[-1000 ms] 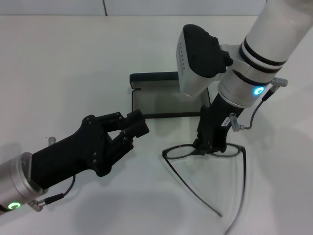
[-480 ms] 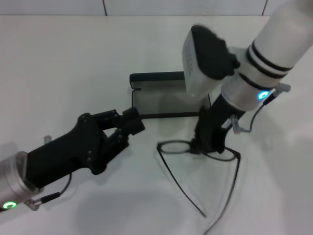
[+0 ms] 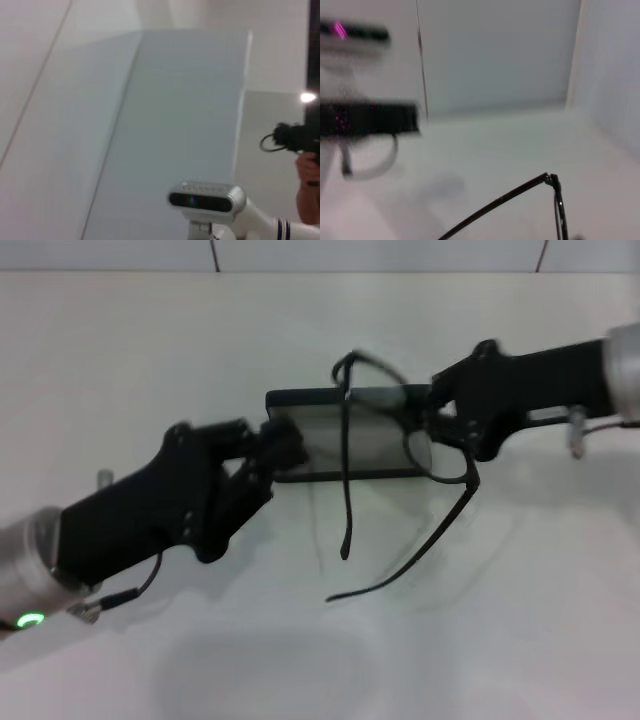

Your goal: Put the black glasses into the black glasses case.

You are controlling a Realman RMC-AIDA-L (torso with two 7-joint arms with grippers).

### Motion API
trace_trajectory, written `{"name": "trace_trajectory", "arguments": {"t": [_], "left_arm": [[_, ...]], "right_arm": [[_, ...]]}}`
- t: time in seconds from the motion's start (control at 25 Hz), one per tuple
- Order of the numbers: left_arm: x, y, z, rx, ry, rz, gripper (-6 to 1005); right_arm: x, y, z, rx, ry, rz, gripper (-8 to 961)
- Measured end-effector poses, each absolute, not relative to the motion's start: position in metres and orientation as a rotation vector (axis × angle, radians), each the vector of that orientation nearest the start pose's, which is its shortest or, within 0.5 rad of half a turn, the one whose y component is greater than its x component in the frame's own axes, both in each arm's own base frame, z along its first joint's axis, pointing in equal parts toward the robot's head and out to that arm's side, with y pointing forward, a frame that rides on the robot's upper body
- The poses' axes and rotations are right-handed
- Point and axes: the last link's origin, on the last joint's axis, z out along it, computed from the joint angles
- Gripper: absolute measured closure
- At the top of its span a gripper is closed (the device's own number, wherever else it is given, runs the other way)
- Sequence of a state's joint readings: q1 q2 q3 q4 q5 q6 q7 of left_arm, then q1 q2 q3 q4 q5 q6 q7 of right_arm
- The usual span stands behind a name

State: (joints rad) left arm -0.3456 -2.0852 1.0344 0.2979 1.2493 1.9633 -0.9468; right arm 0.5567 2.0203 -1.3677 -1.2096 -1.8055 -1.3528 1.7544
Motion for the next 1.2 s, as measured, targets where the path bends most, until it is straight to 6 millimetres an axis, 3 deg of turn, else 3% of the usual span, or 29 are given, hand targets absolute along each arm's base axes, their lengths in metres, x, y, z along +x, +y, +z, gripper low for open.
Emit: {"name": "trace_trajectory", "arguments": {"t": [0.16,0.24,0.36,0.64,1.2], "left_arm": [[-0.23,0.246,-0.009,-2.44,-0.309,-1.673,830],[-0.222,0.251,-0.01,-2.46,-0.281,-1.696,831],[-0.212,0.255,-0.014,-2.501,-0.245,-1.722,954],[-0.204,0.258,-0.02,-2.534,-0.248,-1.738,958],[-0.206,0.262,-0.033,-2.558,-0.344,-1.678,957]], "right_arm": [[0.14,0.342,0.008,-2.859,0.083,0.752,864],[0.143,0.339,0.007,-2.855,0.083,0.81,864],[0.143,0.34,0.002,-2.874,0.101,0.837,864],[0.14,0.347,-0.009,-2.911,0.1,0.849,864],[0.126,0.341,-0.007,-2.922,0.02,0.983,864]]}}
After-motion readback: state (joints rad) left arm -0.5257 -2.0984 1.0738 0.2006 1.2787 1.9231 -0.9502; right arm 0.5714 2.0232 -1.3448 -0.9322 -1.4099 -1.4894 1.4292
